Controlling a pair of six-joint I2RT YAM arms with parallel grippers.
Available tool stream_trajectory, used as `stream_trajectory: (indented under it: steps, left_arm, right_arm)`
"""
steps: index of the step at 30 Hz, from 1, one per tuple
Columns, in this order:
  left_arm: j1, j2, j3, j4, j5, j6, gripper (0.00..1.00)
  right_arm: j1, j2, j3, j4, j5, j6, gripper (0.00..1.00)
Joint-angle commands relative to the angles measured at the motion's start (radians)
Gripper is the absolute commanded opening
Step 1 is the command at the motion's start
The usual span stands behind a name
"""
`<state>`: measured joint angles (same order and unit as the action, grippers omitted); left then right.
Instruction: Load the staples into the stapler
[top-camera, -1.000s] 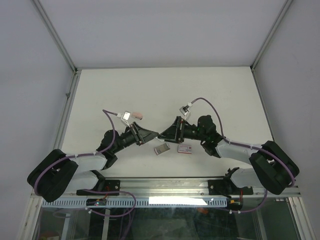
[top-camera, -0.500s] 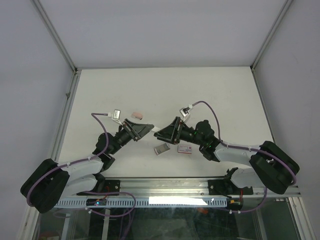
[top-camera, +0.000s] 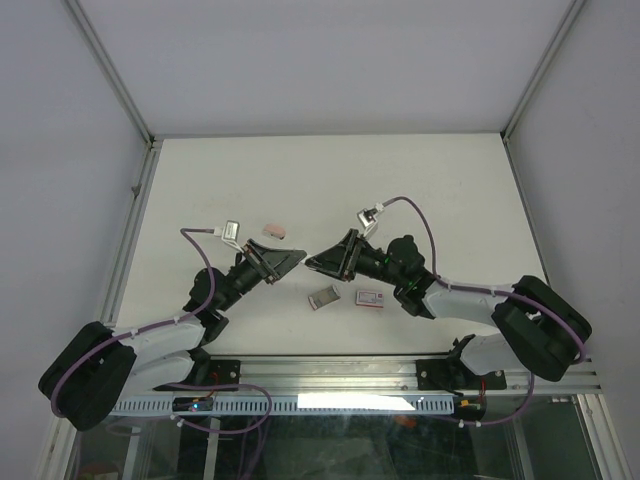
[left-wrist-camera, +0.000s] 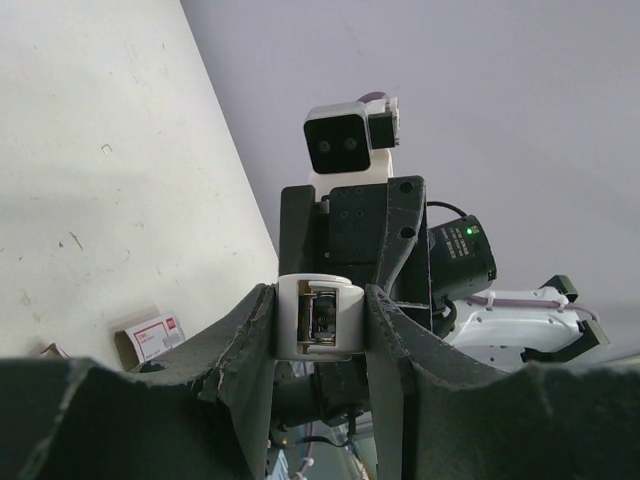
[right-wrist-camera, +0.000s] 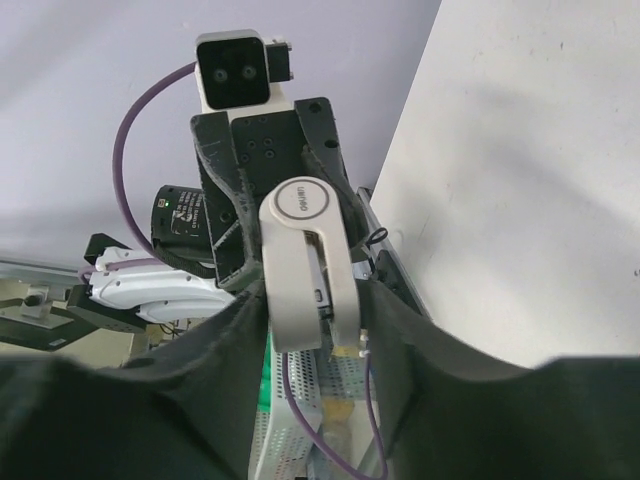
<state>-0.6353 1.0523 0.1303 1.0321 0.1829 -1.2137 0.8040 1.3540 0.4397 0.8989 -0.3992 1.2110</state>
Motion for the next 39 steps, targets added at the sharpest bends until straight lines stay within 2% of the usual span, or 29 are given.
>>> stream_trajectory:
  steps: [1,3,4,5,7,8,11,13,15,16,20,23,24,27,39]
  left_arm:
    - [-0.007,-0.02,-0.009,0.07,-0.018,-0.019,0.0]
    - [-0.007,-0.018,-0.01,0.068,-0.019,-0.016,0.0]
    - [-0.007,-0.016,-0.009,0.066,-0.018,-0.013,0.0]
    - [-0.007,-0.015,-0.009,0.065,-0.018,-0.01,0.0]
    - [-0.006,-0.015,-0.007,0.05,-0.019,0.0,0.02]
    - [-0.007,-0.017,-0.005,0.041,-0.02,0.008,0.11]
    - [-0.002,-0.045,0.007,-0.04,-0.037,0.058,0.54]
    - [0.029,-0.092,0.031,-0.161,-0.036,0.104,0.8]
    - [0.107,-0.162,0.069,-0.331,-0.015,0.161,0.96]
    - [0.146,-0.19,0.09,-0.409,-0.006,0.199,0.99]
    - [0.253,-0.273,0.152,-0.659,-0.023,0.354,0.99]
    - [0.313,-0.282,0.169,-0.75,-0.038,0.405,0.99]
    - [0.325,-0.282,0.168,-0.761,-0.039,0.412,0.99]
    - [0.337,-0.283,0.152,-0.77,-0.061,0.419,0.99]
    - [0.339,-0.3,0.147,-0.792,-0.074,0.439,0.99]
  right_arm:
    - [0.007,0.002,0.045,0.074,0.021,-0.004,0.4]
    - [0.005,0.0,0.045,0.074,0.023,-0.006,0.19]
    - [0.006,-0.003,0.043,0.074,0.026,-0.006,0.03]
    - [0.006,-0.005,0.041,0.071,0.031,-0.007,0.0]
    - [0.006,-0.012,0.038,0.062,0.044,-0.017,0.0]
    - [0.006,-0.016,0.037,0.055,0.048,-0.023,0.0]
    - [0.004,-0.04,0.038,0.009,0.08,-0.052,0.0]
    - [-0.004,-0.06,0.052,-0.078,0.109,-0.105,0.0]
    - [-0.017,-0.075,0.068,-0.169,0.143,-0.154,0.0]
    - [-0.023,-0.076,0.076,-0.214,0.153,-0.161,0.0]
    - [-0.049,-0.016,0.126,-0.298,0.153,-0.161,0.0]
    - [-0.048,0.07,0.193,-0.334,0.153,-0.161,0.0]
    - [-0.049,0.102,0.223,-0.359,0.153,-0.161,0.0]
    - [-0.082,0.208,0.299,-0.386,0.17,-0.357,0.0]
    - [-0.15,0.552,0.528,-0.382,0.134,-0.368,0.0]
